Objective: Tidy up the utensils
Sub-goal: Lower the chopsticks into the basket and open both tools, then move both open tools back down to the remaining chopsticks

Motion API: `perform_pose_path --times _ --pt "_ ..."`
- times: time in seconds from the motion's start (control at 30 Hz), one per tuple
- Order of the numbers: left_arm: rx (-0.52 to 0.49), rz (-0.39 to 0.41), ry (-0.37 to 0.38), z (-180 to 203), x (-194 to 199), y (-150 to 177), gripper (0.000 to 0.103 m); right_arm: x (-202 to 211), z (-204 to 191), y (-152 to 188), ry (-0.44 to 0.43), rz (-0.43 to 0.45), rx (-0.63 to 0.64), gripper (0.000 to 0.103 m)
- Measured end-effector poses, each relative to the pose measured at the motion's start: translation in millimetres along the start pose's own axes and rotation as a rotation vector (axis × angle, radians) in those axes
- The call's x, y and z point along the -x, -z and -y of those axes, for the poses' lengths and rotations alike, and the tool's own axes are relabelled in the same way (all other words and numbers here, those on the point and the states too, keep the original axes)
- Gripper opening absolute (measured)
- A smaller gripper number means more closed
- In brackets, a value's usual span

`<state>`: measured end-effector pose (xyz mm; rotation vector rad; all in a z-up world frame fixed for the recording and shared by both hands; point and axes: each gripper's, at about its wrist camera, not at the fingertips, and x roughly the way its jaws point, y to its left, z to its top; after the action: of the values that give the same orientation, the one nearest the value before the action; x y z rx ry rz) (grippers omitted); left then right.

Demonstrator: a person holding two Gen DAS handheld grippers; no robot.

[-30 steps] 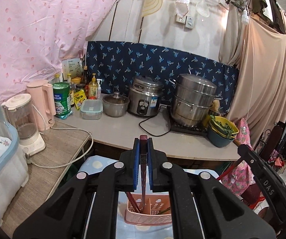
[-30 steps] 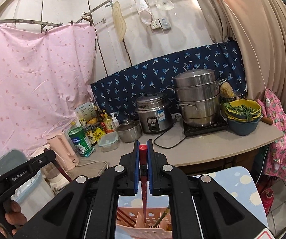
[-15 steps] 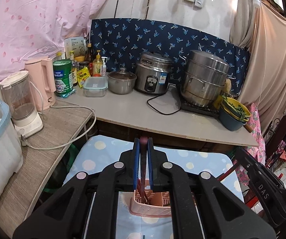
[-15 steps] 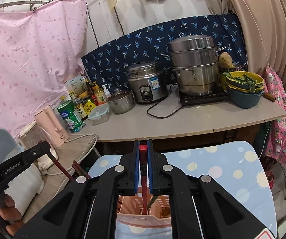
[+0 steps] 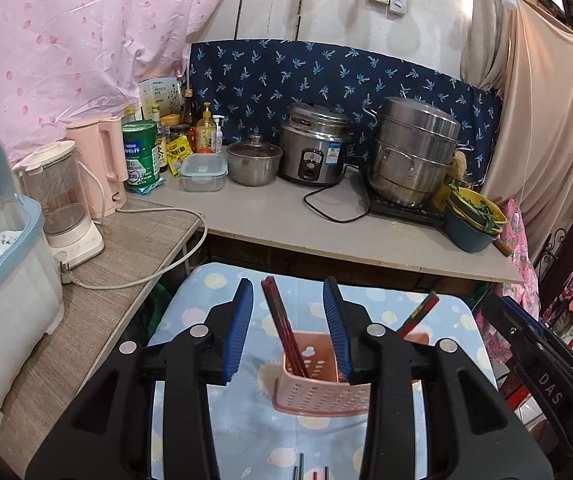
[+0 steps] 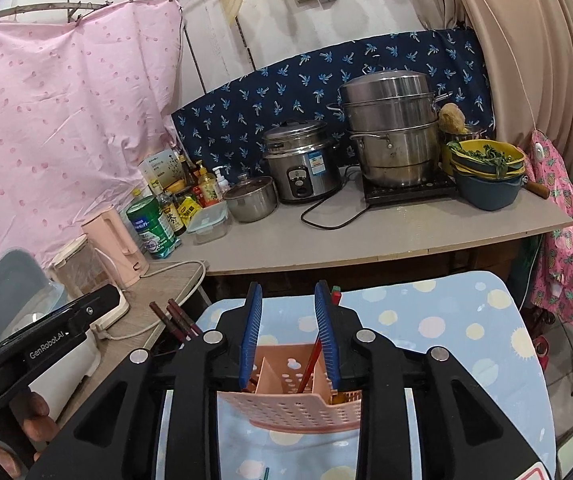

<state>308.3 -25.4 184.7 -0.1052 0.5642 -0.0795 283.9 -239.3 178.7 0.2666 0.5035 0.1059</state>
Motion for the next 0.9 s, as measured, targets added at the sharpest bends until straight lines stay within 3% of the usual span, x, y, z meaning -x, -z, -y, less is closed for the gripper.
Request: perform_pose_path --times 0.53,0.9 --pt "-0.056 -0.064 -0.037 -12.5 44.2 80.8 0.035 60.2 -8.8 81.7 0.0 -0.047 0.051 0.027" --pt "-0.08 -0.161 -0.033 -18.7 61.5 153.7 0.035 88.1 -5.7 164.5 -0.004 -0.168 0.044 0.027"
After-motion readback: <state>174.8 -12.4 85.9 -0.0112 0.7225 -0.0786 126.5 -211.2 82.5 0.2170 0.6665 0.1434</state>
